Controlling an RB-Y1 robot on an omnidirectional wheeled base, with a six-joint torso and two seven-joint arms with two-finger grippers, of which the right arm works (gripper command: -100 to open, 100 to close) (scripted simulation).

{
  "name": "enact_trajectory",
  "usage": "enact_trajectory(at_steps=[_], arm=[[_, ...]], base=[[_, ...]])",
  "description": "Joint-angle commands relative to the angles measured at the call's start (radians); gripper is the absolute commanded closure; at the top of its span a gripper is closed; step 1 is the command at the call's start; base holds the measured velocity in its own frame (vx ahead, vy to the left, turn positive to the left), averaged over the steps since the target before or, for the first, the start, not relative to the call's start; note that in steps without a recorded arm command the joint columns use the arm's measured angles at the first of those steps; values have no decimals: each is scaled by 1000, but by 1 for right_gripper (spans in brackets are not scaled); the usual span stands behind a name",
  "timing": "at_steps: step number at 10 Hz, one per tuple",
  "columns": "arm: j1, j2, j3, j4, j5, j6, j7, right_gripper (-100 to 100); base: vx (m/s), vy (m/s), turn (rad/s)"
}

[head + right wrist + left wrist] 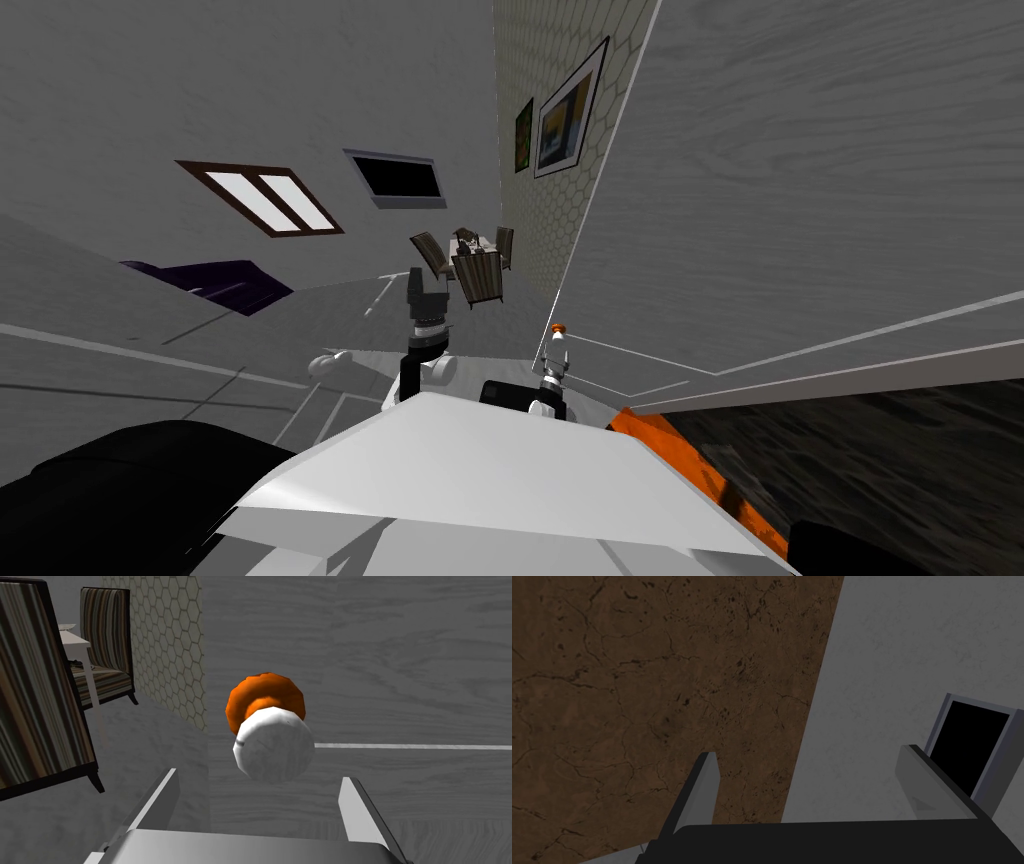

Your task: Push the door open

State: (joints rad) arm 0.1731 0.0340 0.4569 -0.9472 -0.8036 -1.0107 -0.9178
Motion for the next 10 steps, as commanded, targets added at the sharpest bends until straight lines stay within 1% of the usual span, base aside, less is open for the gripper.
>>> enact_trajectory(at_steps=[1,2,3,4,5,6,7,10], arm=[[-3,-35,-2,1,0,2,-1,-100],[-5,-52,-5,1,-1,3,-2,-100],[-11,-54,-10,3,-2,6,-5,-100],[-14,-28,-13,4,-3,8,-6,-100],[-16,-11,-15,4,-3,9,-7,-100],[-12,-21,-12,2,-2,8,-5,-100],[-12,-21,-12,2,-2,8,-5,100],[-12,-21,-12,2,-2,8,-5,100]], base=[[44,-18,2],[98,-39,8],[193,-49,16],[203,-76,13],[137,-66,9],[56,-24,5],[0,0,0],[-17,7,-2]])
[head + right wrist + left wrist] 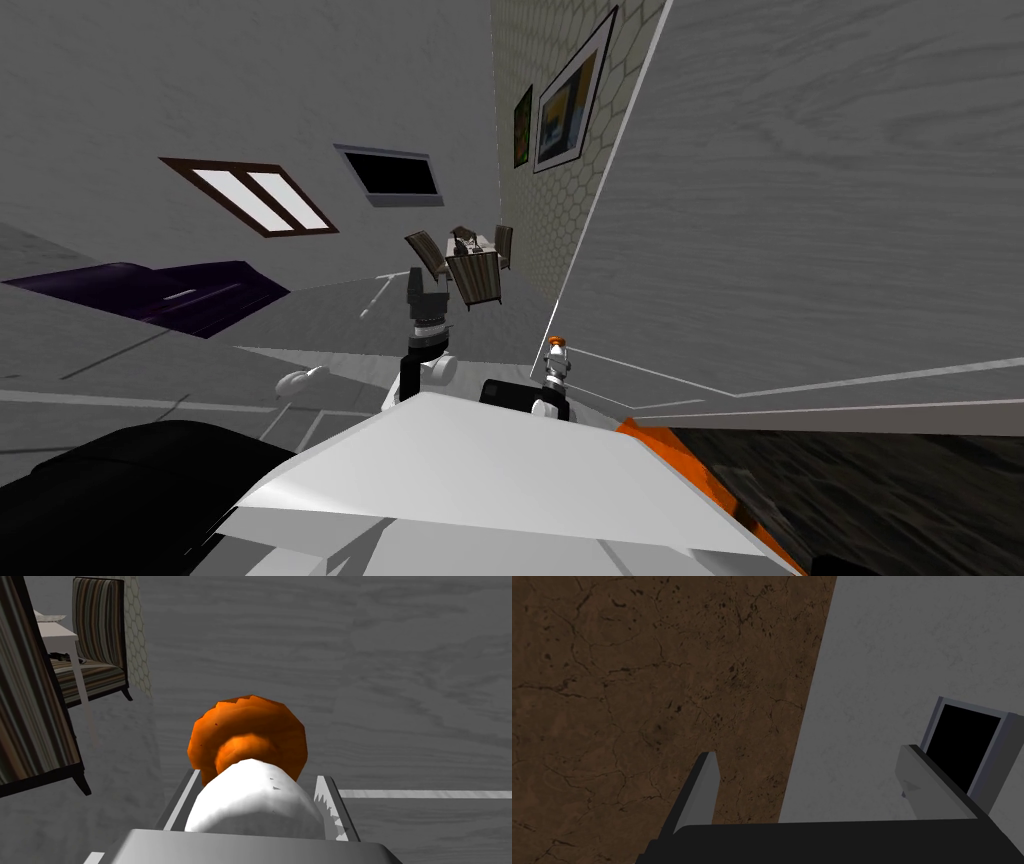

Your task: Push the door open

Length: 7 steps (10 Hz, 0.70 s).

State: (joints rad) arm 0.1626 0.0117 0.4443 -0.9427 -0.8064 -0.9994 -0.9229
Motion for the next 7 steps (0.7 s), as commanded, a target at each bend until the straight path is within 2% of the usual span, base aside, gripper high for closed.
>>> enact_trajectory(at_steps=[1,2,3,4,6,7], arm=[[-1,1,0,-3,1,-4,0,100],[-1,1,0,-3,1,-4,0,100],[-3,-26,-11,0,-9,0,0,100],[-5,-32,-16,0,-14,0,0,100],[-9,-37,-28,-1,-23,-1,0,100],[-12,-30,-37,-2,-31,-2,0,100]], base=[[-9,1,1],[0,0,0],[127,38,-3],[192,25,-31],[202,10,-19],[247,7,-22]])
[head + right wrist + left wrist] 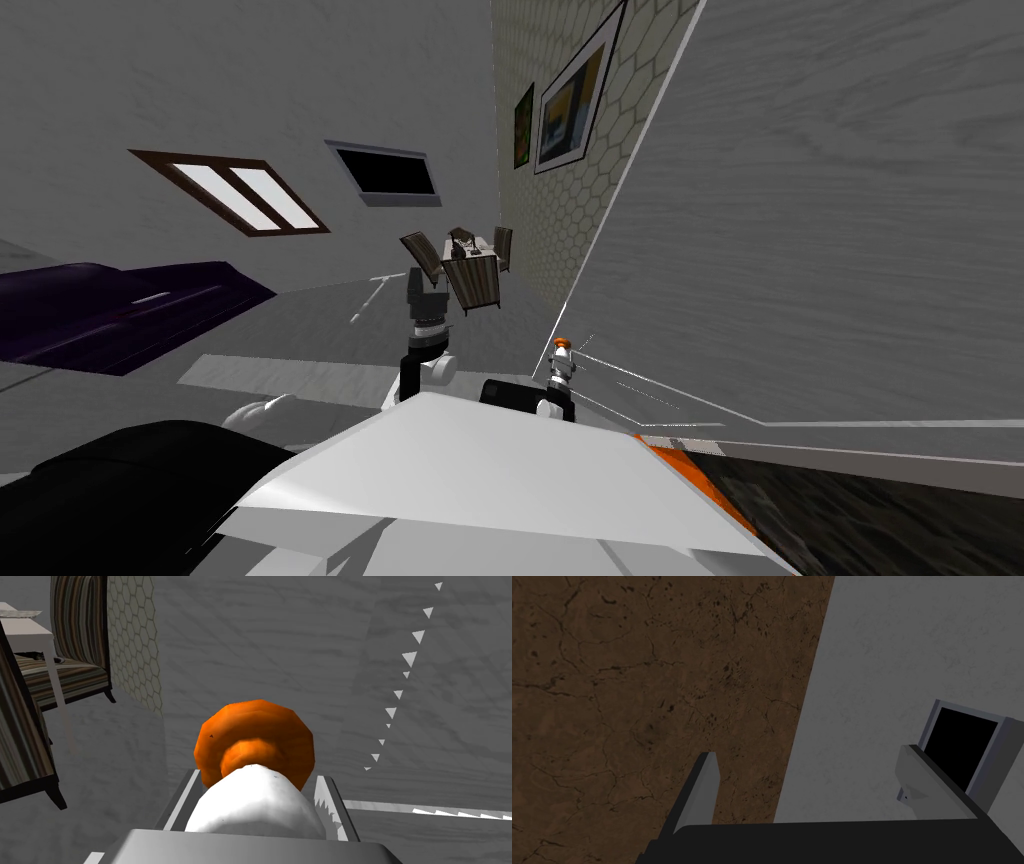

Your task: Push the door open

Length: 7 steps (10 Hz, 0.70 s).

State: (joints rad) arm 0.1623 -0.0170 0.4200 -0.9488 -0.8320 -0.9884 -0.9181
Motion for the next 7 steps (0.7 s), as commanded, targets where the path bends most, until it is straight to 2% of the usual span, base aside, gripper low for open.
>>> enact_trajectory(at_steps=[1,2,3,4,6,7], arm=[[-14,6,-19,3,-10,-14,-4,100],[-17,27,-28,3,-18,-14,-4,100],[-10,20,-17,8,-12,-9,-4,100],[-17,-3,-36,5,-24,-17,0,100],[-19,-15,-58,3,-41,-23,5,100],[-20,-15,-68,2,-48,-26,7,100]], base=[[263,1,-40],[263,-34,-59],[126,-17,-1],[140,11,-27],[227,38,-68],[213,47,-63]])
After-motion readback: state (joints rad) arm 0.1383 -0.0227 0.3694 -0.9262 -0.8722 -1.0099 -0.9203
